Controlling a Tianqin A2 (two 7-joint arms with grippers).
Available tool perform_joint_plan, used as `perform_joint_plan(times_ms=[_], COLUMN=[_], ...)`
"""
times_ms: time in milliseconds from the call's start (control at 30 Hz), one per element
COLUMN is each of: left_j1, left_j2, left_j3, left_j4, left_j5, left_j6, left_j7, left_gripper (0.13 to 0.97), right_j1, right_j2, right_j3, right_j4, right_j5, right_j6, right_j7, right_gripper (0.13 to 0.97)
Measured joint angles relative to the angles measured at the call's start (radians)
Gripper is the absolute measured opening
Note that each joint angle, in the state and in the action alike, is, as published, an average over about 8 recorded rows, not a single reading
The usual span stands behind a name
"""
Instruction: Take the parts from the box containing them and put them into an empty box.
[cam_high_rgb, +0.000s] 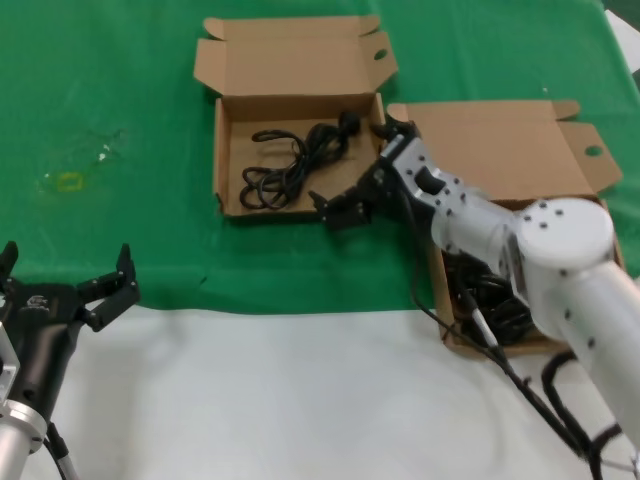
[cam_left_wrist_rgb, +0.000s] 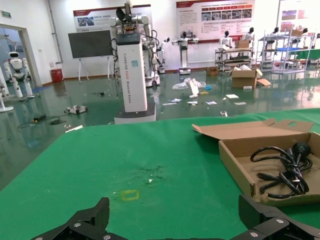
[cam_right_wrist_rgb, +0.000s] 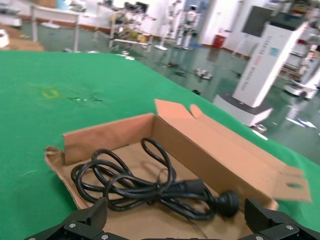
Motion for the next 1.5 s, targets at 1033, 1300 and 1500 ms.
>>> perform_joint_plan(times_ms=[1033, 1300, 1500], left_j1=[0.0, 0.0, 0.0], left_j2=[0.0, 0.0, 0.0], left_j3=[0.0, 0.0, 0.0], left_j4=[0.0, 0.0, 0.0], left_j5=[0.0, 0.0, 0.0], left_j6=[0.0, 0.0, 0.0], left_j7=[0.0, 0.0, 0.0], left_gripper=[0.966, 0.966, 0.966], right_j1=[-0.62, -0.77, -0.808], right_j2=[0.123, 0.153, 0.16], right_j3=[0.251, 0.311, 0.327], right_j4=[0.653, 0.81, 0.85], right_j5=[0.111, 0.138, 0.144], right_j6=[0.295, 0.367, 0.385], right_j7=[0.184, 0.228, 0.24], right_gripper=[0.966, 0.966, 0.966])
